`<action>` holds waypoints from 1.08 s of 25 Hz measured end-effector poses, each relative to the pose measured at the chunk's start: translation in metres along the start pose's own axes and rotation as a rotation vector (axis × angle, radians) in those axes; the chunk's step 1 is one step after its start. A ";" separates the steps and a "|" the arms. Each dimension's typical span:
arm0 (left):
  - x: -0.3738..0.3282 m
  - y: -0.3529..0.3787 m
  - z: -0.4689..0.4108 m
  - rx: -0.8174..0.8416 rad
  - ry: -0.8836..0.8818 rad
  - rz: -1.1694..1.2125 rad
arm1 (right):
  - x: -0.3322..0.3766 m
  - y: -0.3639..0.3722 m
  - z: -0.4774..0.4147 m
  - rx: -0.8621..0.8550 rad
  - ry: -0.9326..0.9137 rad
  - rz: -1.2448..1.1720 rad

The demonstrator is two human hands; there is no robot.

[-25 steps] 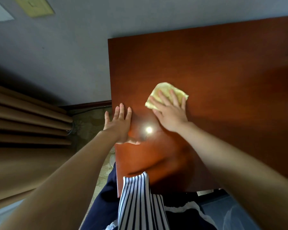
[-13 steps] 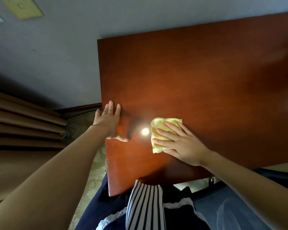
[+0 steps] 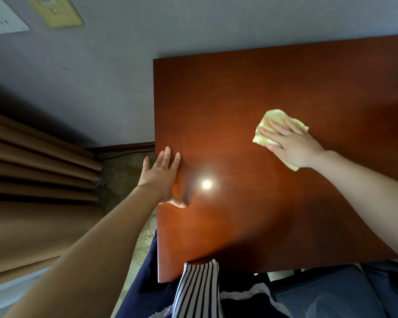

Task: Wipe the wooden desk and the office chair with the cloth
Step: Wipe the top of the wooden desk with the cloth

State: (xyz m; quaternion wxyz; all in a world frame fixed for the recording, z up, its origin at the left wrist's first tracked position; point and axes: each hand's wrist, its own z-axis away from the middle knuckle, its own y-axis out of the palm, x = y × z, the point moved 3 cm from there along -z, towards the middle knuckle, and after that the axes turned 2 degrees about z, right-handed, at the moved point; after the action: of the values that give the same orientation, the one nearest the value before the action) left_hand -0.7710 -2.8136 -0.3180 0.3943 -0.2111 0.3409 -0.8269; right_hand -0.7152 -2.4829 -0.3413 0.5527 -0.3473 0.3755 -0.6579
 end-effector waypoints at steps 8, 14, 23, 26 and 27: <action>0.003 0.002 -0.004 0.042 0.009 -0.008 | 0.068 -0.024 -0.081 -0.027 0.267 -0.256; 0.009 -0.005 -0.005 0.075 0.028 0.016 | 0.146 0.007 -0.034 -0.159 -0.176 -0.092; 0.009 0.013 0.000 -0.078 0.017 0.181 | 0.156 0.068 0.074 -0.192 -0.642 0.152; 0.010 0.029 0.009 -0.124 0.049 0.206 | 0.136 0.076 0.095 -0.201 -0.854 0.266; 0.011 0.034 0.013 -0.135 0.048 0.228 | 0.131 0.074 0.096 -0.193 -0.904 0.308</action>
State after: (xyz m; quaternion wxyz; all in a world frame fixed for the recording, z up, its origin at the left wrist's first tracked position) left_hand -0.7522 -2.8435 -0.3334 0.4624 -0.1775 0.4269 -0.7566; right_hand -0.6168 -2.6305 -0.3548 0.7166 -0.5883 0.2041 -0.3142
